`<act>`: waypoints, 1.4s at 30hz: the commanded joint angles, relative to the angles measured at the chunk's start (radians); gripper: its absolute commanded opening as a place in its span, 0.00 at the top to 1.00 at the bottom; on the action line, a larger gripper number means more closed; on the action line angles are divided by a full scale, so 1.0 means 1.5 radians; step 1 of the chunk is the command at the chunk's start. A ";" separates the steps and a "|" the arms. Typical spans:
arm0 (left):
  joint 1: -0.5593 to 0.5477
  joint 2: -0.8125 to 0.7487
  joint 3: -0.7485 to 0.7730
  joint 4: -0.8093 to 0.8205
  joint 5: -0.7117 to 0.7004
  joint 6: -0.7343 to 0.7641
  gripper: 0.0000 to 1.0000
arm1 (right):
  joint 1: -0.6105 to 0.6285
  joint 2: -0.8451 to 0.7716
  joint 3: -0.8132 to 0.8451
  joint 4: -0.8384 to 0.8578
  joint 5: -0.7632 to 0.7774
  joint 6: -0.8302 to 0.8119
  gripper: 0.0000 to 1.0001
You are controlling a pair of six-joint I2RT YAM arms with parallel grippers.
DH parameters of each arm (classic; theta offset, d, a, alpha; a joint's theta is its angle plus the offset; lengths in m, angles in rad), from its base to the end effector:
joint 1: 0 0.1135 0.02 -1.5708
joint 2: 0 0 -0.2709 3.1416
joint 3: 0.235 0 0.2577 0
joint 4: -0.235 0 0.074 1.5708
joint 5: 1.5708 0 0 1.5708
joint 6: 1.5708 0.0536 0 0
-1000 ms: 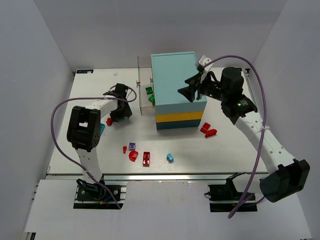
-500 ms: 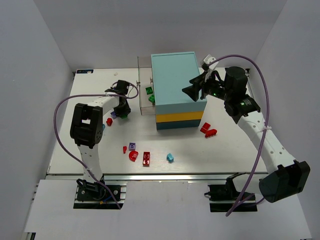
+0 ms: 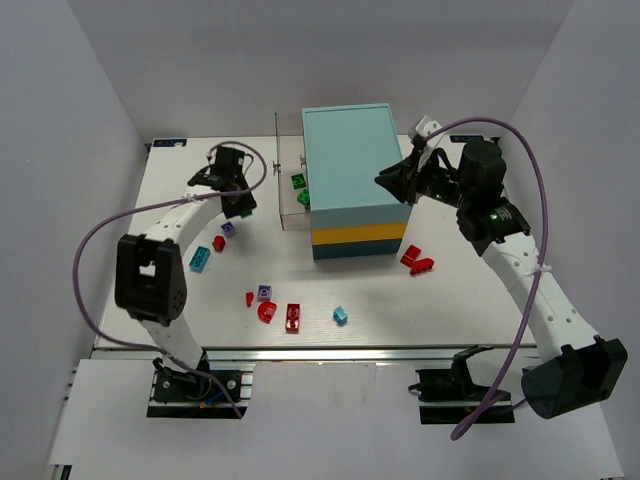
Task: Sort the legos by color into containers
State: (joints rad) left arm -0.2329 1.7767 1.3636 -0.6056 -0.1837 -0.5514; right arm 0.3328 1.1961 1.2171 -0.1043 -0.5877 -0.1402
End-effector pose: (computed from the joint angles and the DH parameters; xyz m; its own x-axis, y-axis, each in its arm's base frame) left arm 0.3870 -0.0817 0.2251 -0.7757 -0.3453 -0.5282 -0.3201 0.9366 -0.1423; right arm 0.2628 0.1223 0.4210 0.0331 -0.1116 -0.9932 -0.7973 0.5963 -0.0936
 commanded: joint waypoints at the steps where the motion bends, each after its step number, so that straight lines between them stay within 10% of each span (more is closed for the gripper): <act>1: 0.002 -0.101 0.053 0.020 0.009 -0.010 0.88 | -0.004 -0.023 -0.020 0.024 -0.041 -0.005 0.87; 3: 0.002 -0.113 0.073 0.015 0.012 -0.011 0.89 | -0.004 -0.025 -0.028 0.025 -0.045 -0.005 1.00; 21: -0.020 -0.062 0.205 0.119 0.341 0.011 0.89 | -0.003 -0.063 -0.081 0.032 -0.027 -0.013 1.00; 34: -0.020 -0.037 0.216 0.093 0.372 0.014 0.35 | -0.002 -0.066 -0.091 0.030 -0.029 -0.022 0.85; 42: -0.020 -0.039 0.264 0.101 0.367 0.003 0.41 | -0.003 -0.071 -0.092 0.029 -0.026 -0.023 0.77</act>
State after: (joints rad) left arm -0.2646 1.7447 1.7084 -0.4698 0.3664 -0.5430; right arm 0.3294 1.1191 1.0824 -0.0952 -0.6308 -0.1677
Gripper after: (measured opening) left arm 0.611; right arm 0.226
